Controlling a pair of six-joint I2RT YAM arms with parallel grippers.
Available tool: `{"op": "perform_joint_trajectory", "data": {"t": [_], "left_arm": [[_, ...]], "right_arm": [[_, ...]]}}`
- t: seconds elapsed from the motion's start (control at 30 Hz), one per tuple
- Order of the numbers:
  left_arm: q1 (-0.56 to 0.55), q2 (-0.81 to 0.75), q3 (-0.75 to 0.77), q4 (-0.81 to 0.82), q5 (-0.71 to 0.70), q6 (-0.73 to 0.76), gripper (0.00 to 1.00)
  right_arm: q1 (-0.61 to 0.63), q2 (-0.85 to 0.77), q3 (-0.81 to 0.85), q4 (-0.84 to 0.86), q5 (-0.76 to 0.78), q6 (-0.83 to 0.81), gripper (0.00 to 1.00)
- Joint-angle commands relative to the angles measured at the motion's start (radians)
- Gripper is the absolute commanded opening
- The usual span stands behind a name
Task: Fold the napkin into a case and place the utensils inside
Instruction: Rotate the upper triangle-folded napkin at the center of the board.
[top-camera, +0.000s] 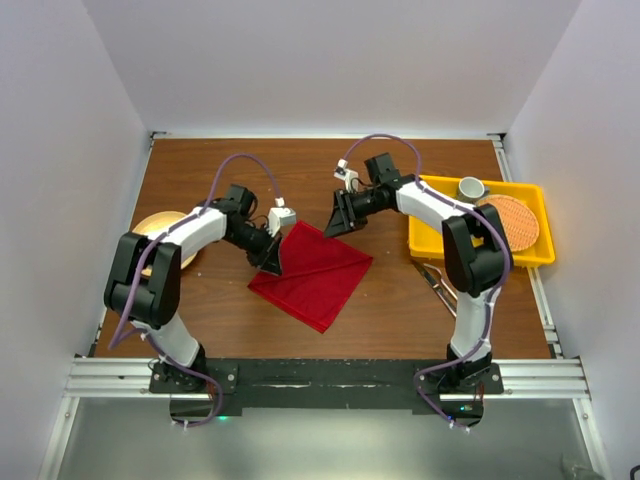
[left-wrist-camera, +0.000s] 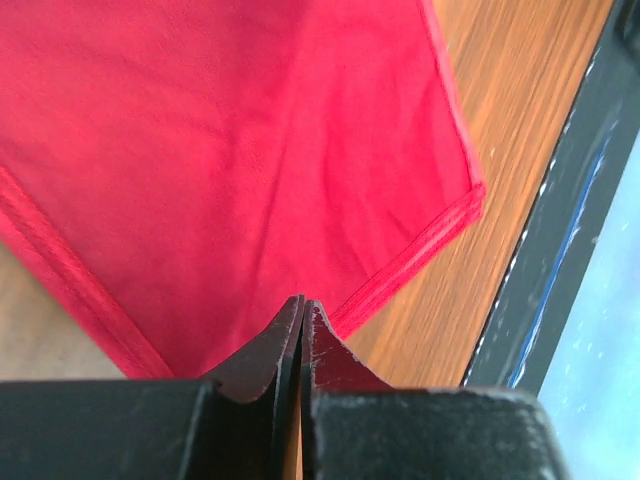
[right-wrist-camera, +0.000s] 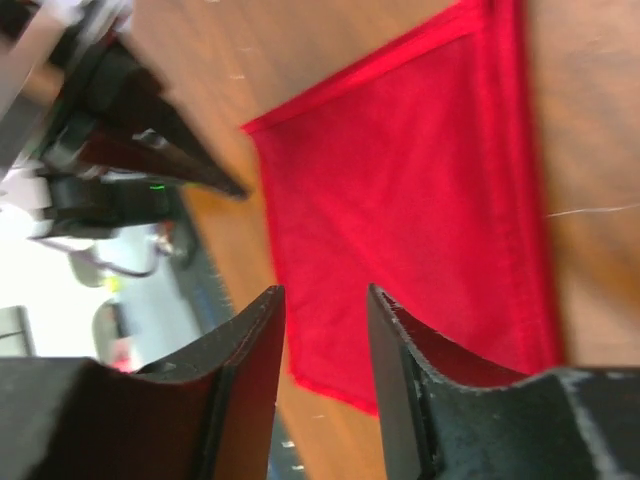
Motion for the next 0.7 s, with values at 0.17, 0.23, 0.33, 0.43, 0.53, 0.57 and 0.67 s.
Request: {"op": "perform_joint_trajectory", "data": {"t": [0.17, 0.23, 0.33, 0.43, 0.53, 0.57, 0.67], "left_arm": [[-0.009, 0.049, 0.01, -0.018, -0.202, 0.073, 0.03], [-0.009, 0.084, 0.025, -0.015, -0.222, 0.072, 0.03], [-0.009, 0.124, 0.054, -0.002, -0.248, 0.076, 0.03], [-0.007, 0.153, 0.099, 0.008, -0.27, 0.087, 0.03], [-0.006, 0.177, 0.128, 0.027, -0.29, 0.099, 0.03], [-0.004, 0.193, 0.139, 0.033, -0.291, 0.101, 0.03], [-0.003, 0.217, 0.195, 0.019, -0.273, 0.113, 0.06]], "right_arm": [[0.003, 0.128, 0.028, -0.162, 0.181, -0.234, 0.36], [0.009, 0.128, -0.001, -0.156, 0.188, -0.237, 0.34], [0.023, 0.119, -0.043, -0.155, 0.195, -0.232, 0.33], [0.041, 0.088, -0.104, -0.147, 0.188, -0.216, 0.33], [0.079, 0.033, -0.179, -0.136, 0.148, -0.174, 0.34], [0.093, 0.004, -0.216, -0.13, 0.136, -0.163, 0.34], [0.147, -0.038, -0.264, -0.113, 0.073, -0.125, 0.35]]}}
